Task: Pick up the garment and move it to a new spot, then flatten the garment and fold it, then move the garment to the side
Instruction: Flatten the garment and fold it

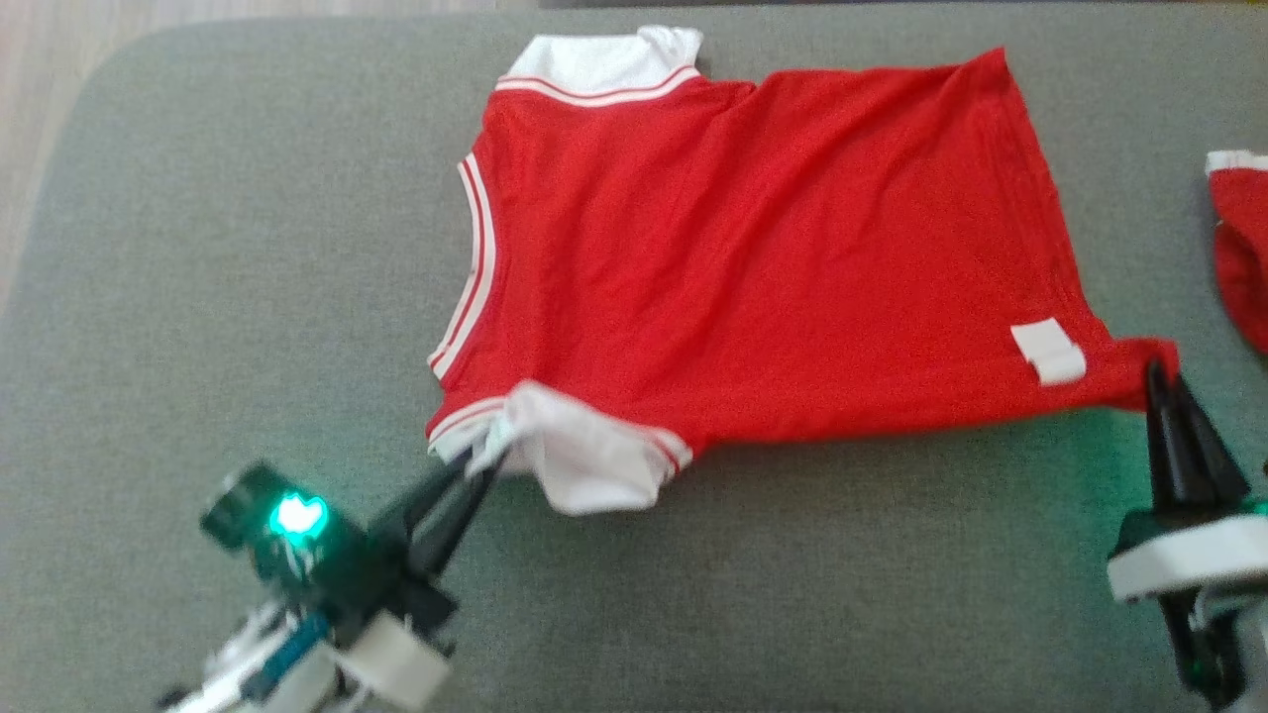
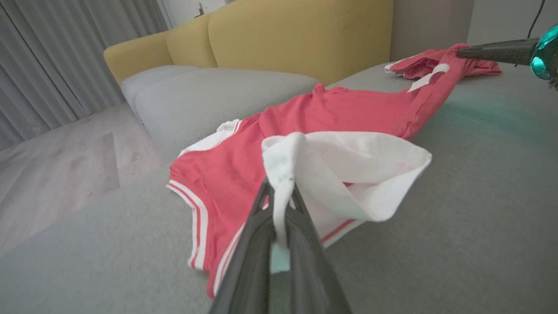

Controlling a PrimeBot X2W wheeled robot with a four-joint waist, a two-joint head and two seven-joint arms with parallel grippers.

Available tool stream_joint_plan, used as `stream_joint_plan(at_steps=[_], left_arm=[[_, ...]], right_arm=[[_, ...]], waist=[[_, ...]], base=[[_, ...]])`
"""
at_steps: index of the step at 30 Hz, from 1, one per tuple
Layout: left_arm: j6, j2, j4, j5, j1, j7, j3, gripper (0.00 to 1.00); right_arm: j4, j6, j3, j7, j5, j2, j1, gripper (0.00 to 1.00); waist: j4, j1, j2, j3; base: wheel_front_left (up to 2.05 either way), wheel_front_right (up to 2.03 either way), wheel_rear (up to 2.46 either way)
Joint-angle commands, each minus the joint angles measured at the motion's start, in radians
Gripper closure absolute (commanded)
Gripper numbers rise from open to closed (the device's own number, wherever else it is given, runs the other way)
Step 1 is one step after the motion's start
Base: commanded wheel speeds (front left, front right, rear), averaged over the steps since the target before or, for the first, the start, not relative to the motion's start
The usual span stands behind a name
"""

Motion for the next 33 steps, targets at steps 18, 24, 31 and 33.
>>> stream_joint_plan(at_steps=[18, 24, 31, 33], left_arm=[[-0.131, -0.086, 0.214, 0.076, -0.465, -0.002, 0.173, 1.0], [-0.133, -0.145, 0.302, 0.057, -0.465, -0.002, 0.202, 0.0], [-0.08, -0.192, 0.296, -0.024, -0.308, -0.002, 0.286, 0.0], [-0.074, -0.2, 0.293, -0.04, -0.281, -0.002, 0.299, 0.0]], right_arm=[[0.212, 0.007, 0.15, -0.005, 0.021, -0.099, -0.465, 0.89], [0.32, 0.007, 0.171, -0.015, 0.032, -0.098, -0.529, 0.0], [0.308, 0.007, 0.134, -0.017, 0.023, -0.075, -0.485, 0.0], [0.302, 0.007, 0.129, -0.017, 0.023, -0.071, -0.475, 0.0]], waist=[[-0.03, 0.0002, -0.0001, 0.225], [-0.023, 0.0002, -0.0001, 0.231], [-0.021, 0.0002, -0.0001, 0.2], [-0.022, 0.0002, -0.0001, 0.197]], base=[[0.0, 0.0, 0.0], [0.0, 0.0, 0.0], [0.0, 0.0, 0.0], [0.0, 0.0, 0.0]])
